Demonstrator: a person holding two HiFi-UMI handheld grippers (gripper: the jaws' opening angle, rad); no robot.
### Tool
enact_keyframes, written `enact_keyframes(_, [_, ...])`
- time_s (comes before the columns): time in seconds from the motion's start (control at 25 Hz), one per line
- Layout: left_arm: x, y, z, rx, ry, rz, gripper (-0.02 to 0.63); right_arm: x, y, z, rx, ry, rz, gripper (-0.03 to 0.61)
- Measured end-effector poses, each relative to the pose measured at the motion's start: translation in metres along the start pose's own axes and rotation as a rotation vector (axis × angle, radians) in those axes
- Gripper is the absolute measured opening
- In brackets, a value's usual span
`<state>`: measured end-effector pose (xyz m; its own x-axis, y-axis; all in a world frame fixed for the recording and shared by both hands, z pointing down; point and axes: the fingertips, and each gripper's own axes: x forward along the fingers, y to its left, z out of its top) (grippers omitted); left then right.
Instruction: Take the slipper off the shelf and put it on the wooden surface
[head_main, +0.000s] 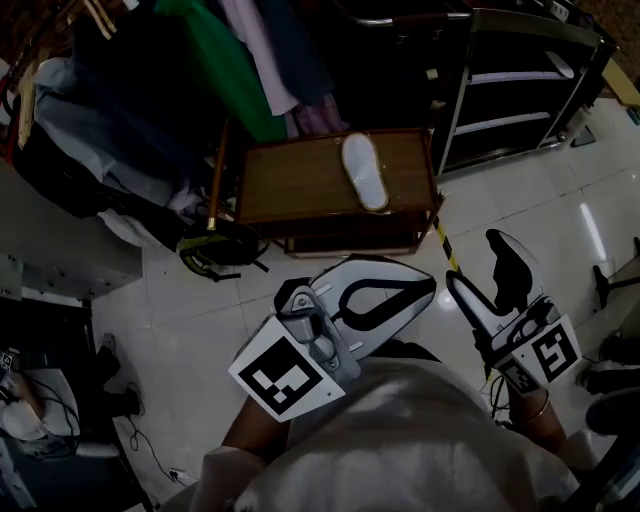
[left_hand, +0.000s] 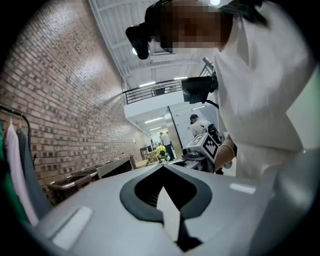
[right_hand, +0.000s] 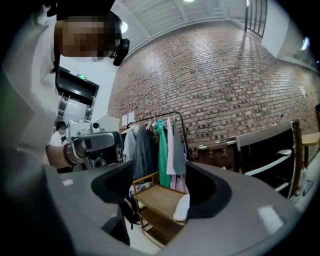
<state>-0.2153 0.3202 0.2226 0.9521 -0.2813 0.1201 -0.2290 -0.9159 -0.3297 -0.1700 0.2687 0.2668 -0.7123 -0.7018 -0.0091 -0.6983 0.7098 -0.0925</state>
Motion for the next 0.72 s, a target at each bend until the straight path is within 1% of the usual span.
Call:
enact_keyframes(0.12, [-0.016, -0.008, 0.009, 0.066, 0.033, -0.02, -0.006, 0.003, 0.018, 0.001, 0.039, -0.005, 0.013, 0.313])
enact_keyframes(0.2, [-0.028, -0.01, 0.007, 0.095, 0.077, -0.022, -0.006, 0.005, 0.031, 0.004, 0.066, -0.007, 0.024, 0.308])
enact_keyframes(0.28, [-0.042, -0.007, 0.003, 0.11, 0.104, -0.01, -0.005, 0.011, 0.043, 0.004, 0.081, 0.01, 0.037, 0.303])
enact_keyframes(0.36, [-0.056, -0.001, -0.008, 0.078, 0.122, 0.022, -0.005, 0.02, 0.055, 0.003, 0.07, 0.014, 0.06, 0.302])
enact_keyframes(0.44, [-0.067, 0.001, -0.021, 0.005, 0.127, 0.05, -0.005, 0.028, 0.069, 0.001, 0.065, 0.012, 0.084, 0.301])
enact_keyframes(0.56, [-0.075, -0.005, -0.029, -0.092, 0.086, 0.06, -0.005, 0.033, 0.082, -0.002, 0.064, 0.019, 0.108, 0.301])
enact_keyframes(0.72, [-0.081, -0.008, -0.034, -0.143, 0.047, 0.109, -0.005, 0.033, 0.092, -0.001, 0.049, 0.02, 0.122, 0.286])
